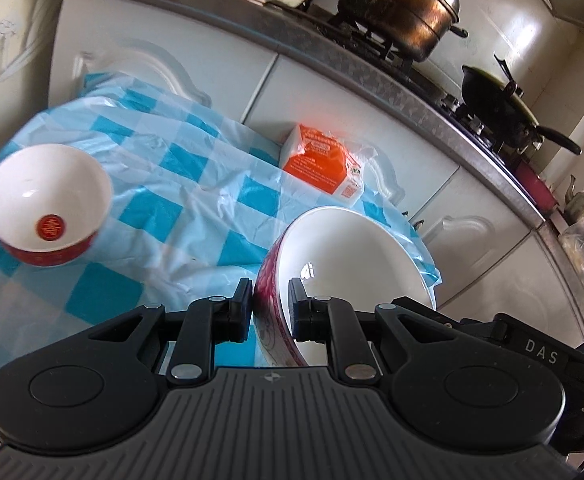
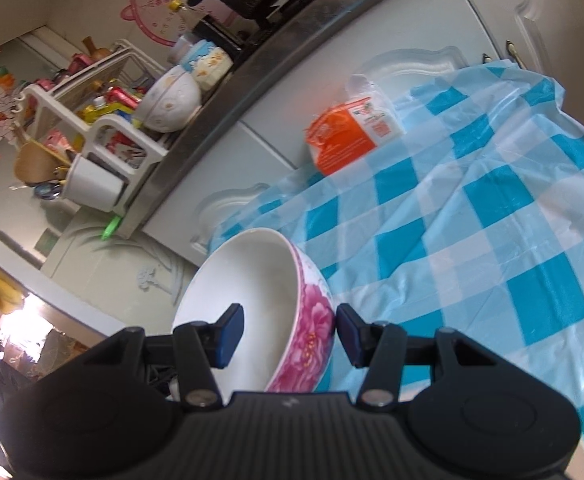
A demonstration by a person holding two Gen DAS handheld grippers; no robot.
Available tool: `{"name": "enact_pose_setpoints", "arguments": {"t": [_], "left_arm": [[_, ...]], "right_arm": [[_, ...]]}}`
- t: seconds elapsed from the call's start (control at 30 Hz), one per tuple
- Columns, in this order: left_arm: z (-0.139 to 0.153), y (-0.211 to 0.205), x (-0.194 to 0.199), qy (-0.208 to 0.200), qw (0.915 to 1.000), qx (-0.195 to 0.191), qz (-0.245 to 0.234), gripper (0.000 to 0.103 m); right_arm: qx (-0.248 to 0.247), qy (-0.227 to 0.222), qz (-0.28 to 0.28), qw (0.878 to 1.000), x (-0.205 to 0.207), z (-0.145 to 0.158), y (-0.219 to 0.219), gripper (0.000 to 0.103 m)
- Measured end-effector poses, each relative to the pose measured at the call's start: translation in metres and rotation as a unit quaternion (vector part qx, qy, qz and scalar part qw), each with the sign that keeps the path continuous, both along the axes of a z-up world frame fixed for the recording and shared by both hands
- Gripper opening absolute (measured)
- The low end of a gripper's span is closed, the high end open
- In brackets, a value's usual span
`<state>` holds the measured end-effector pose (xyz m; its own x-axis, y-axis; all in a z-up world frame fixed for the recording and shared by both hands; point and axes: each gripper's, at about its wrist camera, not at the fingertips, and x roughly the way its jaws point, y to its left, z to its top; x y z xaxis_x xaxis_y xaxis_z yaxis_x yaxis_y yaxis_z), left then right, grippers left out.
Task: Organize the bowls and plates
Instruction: 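Close both grippers on the pink floral bowl rim and lift it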
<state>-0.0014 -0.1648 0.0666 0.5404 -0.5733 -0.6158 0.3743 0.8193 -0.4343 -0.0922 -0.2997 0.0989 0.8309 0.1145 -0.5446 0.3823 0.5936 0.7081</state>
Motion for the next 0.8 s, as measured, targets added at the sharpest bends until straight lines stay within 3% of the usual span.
{"name": "enact_pose_setpoints", "arguments": {"t": [0.47, 0.8], "left_arm": [[0.018, 0.065, -0.035, -0.013, 0.9993, -0.008, 0.034, 0.015], [0.008, 0.108, -0.059, 0.0, 0.9981, -0.011, 0.061, 0.016]], "right_arm": [[0.017, -0.028, 0.035, 0.999, -0.013, 0.022, 0.062, 0.051], [0.02, -0.028, 0.056, 0.998, -0.025, 0.019, 0.112, 0.052]]}}
